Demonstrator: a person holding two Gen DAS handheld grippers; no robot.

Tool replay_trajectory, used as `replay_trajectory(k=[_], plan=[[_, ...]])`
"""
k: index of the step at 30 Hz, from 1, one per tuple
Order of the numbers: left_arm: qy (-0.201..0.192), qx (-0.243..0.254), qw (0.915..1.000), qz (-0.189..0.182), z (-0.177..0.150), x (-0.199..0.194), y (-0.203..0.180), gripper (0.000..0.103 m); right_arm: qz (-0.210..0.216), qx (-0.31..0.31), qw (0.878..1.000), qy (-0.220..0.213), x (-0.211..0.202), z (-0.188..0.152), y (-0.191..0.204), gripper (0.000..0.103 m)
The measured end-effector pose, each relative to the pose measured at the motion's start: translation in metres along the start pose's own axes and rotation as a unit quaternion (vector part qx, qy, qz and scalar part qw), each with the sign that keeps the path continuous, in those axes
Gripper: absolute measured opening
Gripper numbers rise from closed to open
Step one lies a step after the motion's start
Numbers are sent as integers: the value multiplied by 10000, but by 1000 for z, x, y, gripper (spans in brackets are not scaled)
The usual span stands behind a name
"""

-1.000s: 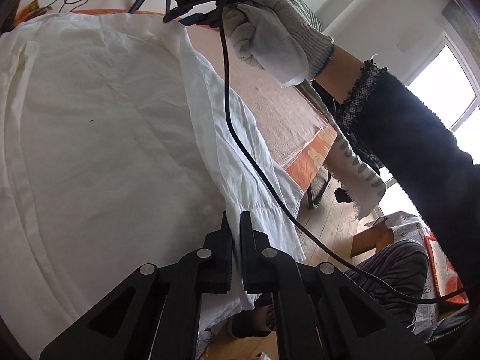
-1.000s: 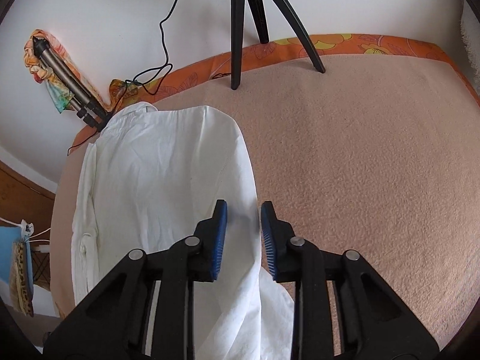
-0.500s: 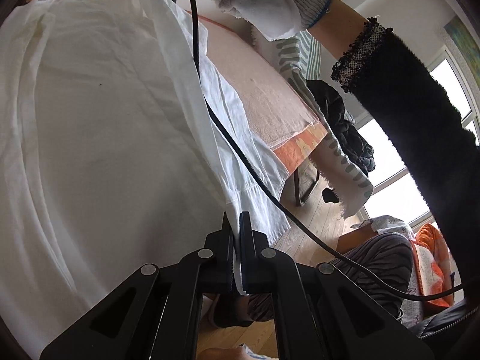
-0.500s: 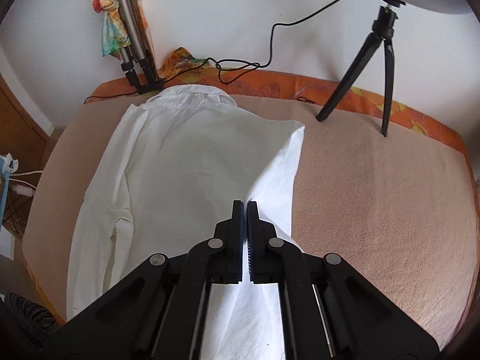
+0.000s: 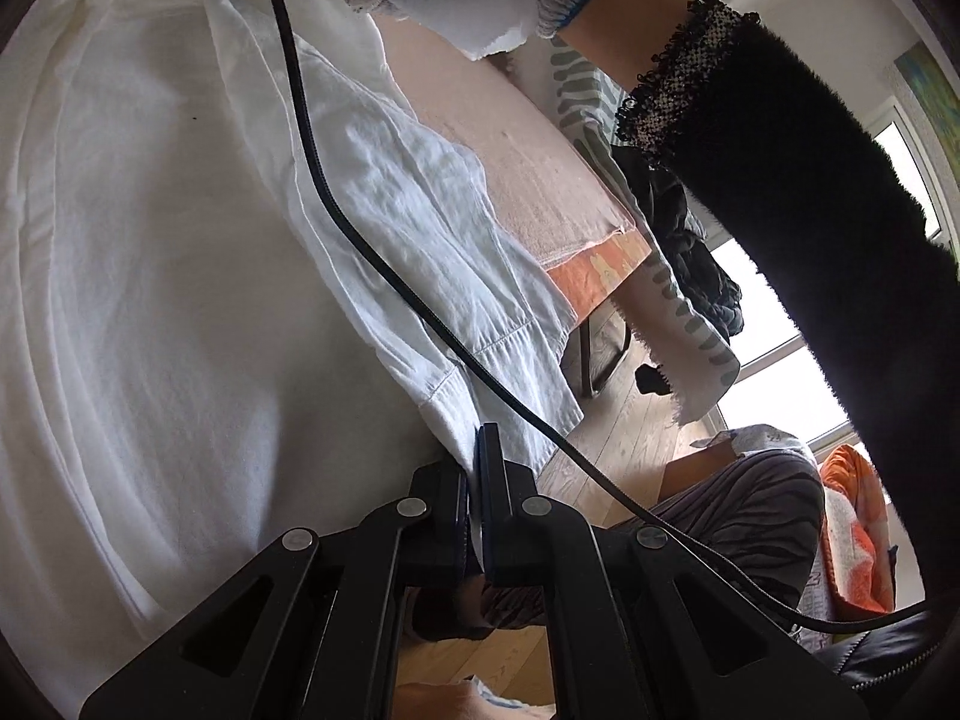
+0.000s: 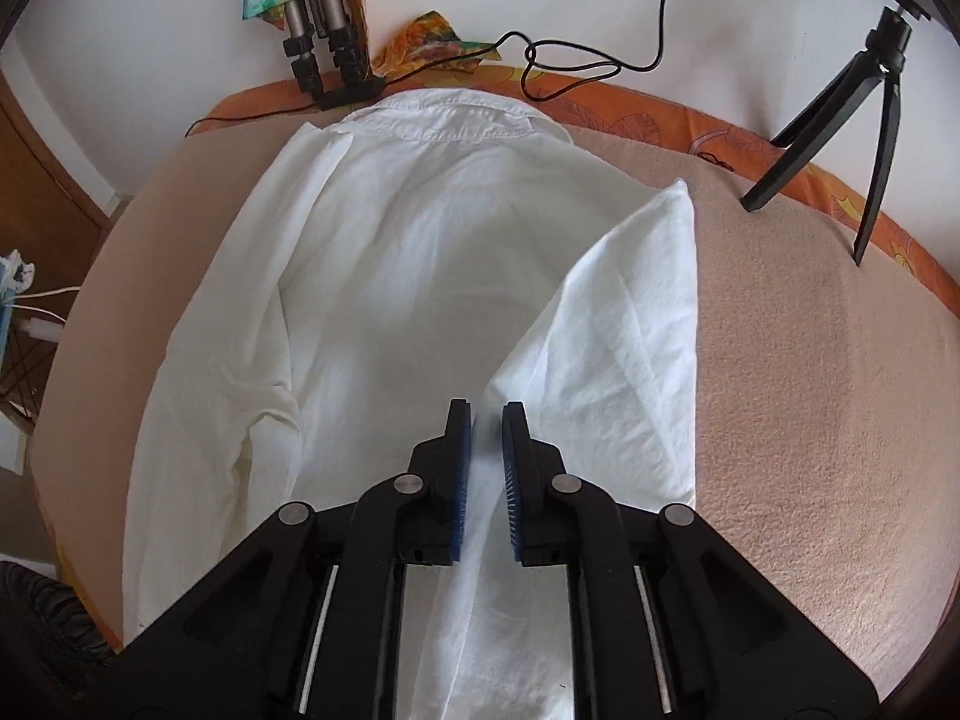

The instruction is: Fold small clothes

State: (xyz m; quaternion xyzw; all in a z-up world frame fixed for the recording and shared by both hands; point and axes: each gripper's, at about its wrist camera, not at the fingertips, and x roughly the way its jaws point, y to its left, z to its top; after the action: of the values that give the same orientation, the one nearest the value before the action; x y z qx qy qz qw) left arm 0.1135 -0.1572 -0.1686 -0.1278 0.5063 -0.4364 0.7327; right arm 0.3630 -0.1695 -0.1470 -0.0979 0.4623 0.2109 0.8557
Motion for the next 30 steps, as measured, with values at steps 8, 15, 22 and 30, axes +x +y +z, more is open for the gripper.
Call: replay_trajectory(k=[8,15,22,30], plan=[[-6,360,9990,268,-7,-12,-13,19,-173,892,9940,-603,-85,-82,-87,37],[-180,532,9981,244,-8,-32,-24,19,-111,1211,9911,-546,-113,-185,-109,37],[-357,632,9968,337,0,-32,-33,19,153,1120,9899,-860,-116,-167,-102,49],[-729,1053,9910,385,2,-51,-44,19,199,723,9944,-743,-72,-99,-70,56]])
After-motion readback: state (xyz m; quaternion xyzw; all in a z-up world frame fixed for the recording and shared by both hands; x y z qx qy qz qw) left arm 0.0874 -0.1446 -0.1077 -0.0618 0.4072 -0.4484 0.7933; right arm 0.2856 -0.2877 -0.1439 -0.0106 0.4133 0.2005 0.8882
